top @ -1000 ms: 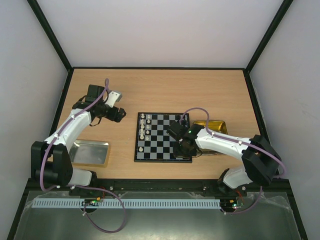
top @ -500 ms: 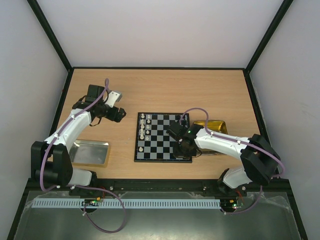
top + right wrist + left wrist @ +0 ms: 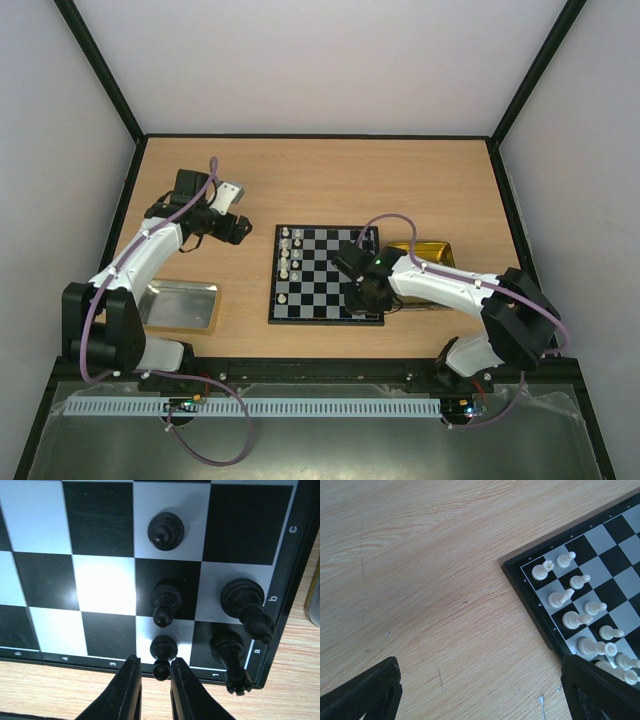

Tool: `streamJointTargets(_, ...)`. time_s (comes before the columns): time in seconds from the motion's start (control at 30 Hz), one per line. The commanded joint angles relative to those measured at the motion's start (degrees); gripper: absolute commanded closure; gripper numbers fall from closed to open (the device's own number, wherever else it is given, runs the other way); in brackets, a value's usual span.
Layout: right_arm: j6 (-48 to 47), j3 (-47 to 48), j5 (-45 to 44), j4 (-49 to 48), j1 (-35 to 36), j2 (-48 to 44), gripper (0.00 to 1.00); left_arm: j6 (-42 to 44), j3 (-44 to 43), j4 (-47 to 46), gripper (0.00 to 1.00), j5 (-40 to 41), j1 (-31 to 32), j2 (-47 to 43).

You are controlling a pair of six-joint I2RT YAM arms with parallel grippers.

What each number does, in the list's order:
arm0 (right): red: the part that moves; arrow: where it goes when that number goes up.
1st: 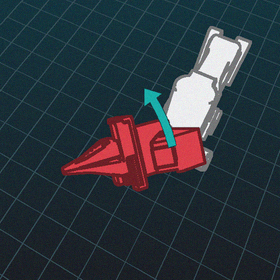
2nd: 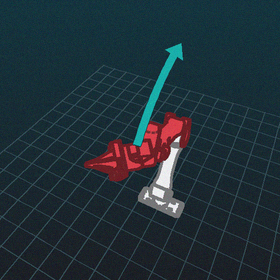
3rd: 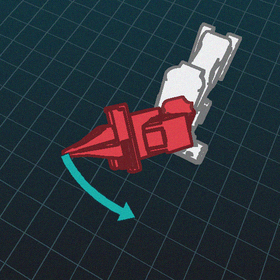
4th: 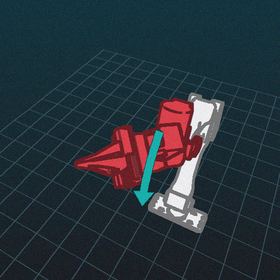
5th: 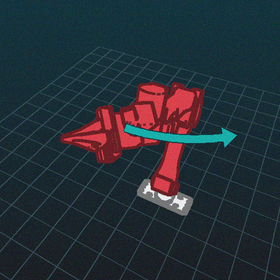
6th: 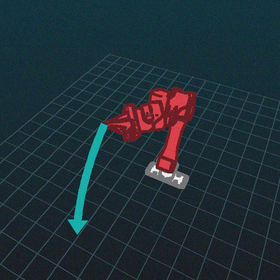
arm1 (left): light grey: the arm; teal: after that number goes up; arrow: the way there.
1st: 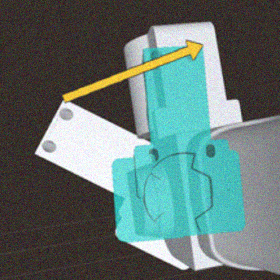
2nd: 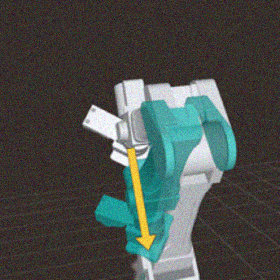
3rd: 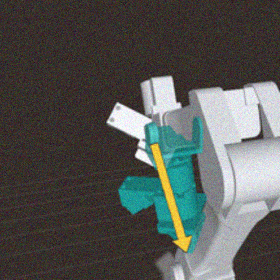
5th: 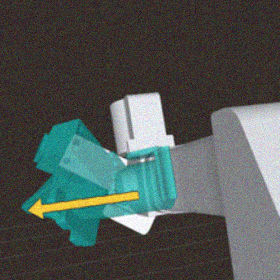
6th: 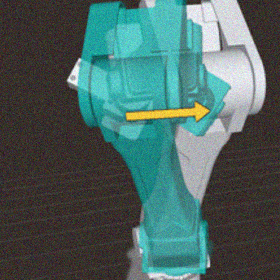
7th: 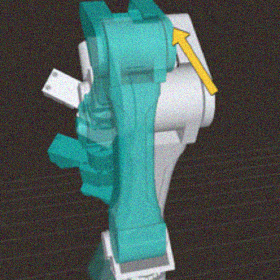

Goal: Set up the chess pieces on the board
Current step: Place the chess piece on the chessboard, then pick up the chess piece from the storage box.

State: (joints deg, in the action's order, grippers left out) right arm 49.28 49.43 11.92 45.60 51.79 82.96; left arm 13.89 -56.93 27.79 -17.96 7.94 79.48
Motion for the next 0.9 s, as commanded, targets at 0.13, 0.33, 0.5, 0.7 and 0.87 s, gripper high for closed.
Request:
streamJointTargets(0.13, -1.03, 4.84, -2.13, 4.01, 0.42, -0.76, 0.84, 0.09, 0.07, 0.75, 0.13, -0.23, -0.30, -1.34)
streamJointTargets(0.33, -2.98, 11.46, -7.42, 12.27, 0.35, -2.87, 0.84, 0.19, -0.02, 0.97, 0.13, -0.27, -0.30, -1.27)
streamJointTargets(0.5, -6.15, 14.83, -11.78, 16.76, -7.74, -5.98, 0.84, 0.17, -0.27, 0.78, 0.13, -0.64, -0.30, -1.05)
streamJointTargets(0.7, -12.37, 9.32, -10.42, 11.77, -22.12, -7.26, 0.82, 0.24, -0.30, 0.93, 0.13, -0.56, -0.30, -0.86)
streamJointTargets(0.87, -14.61, 5.98, -7.81, 6.38, -26.02, -3.68, 0.82, 0.18, -0.07, 0.56, 0.13, -0.41, -0.25, -0.73)
